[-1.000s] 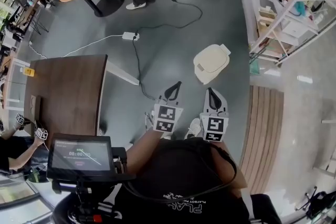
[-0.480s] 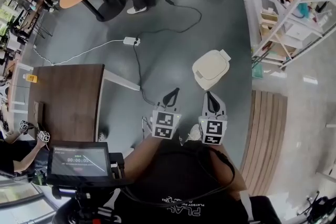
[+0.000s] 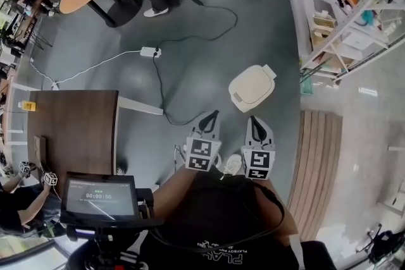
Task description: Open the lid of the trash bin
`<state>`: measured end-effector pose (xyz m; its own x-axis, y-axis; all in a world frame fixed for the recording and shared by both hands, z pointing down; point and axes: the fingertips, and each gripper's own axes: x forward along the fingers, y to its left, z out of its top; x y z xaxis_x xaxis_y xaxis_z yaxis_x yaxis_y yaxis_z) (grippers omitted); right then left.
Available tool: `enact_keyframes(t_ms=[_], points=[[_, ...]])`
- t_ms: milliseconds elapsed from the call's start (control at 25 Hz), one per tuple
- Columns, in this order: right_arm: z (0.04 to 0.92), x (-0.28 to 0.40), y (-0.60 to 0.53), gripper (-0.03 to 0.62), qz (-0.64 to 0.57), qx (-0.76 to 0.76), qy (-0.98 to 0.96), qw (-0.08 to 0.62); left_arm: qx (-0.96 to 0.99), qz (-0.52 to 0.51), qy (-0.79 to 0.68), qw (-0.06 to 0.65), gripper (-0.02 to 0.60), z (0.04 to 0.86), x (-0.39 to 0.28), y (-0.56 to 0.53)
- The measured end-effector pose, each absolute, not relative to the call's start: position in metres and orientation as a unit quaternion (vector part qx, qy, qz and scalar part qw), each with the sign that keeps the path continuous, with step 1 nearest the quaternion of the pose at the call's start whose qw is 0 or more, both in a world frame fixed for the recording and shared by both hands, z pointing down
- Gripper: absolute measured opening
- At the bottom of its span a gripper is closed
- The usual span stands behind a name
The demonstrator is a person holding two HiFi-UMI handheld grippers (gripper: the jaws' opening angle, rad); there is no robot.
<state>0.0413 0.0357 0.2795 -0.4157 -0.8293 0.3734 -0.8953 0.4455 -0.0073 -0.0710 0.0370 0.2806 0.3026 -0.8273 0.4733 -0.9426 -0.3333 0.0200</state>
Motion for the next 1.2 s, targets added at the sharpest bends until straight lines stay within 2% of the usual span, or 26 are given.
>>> enact_keyframes(t_ms=[520, 920, 1200], points=[[0.325, -0.03, -0.02, 0.0, 0.116, 0.506, -0.828, 0.212, 0.819, 0.214, -0.51, 0.157, -0.003, 0.317, -0.127, -0.033], [0.387, -0.02, -0.056, 0.0, 0.152, 0.486, -0.828, 0.234, 0.81, 0.224, -0.503, 0.201, -0.003, 0.38, -0.103, -0.063], [0.399, -0.021, -0.04, 0.0, 0.178, 0.5, -0.812, 0.241, 0.79, 0.244, -0.509, 0.237, -0.003, 0.403, -0.119, -0.035]])
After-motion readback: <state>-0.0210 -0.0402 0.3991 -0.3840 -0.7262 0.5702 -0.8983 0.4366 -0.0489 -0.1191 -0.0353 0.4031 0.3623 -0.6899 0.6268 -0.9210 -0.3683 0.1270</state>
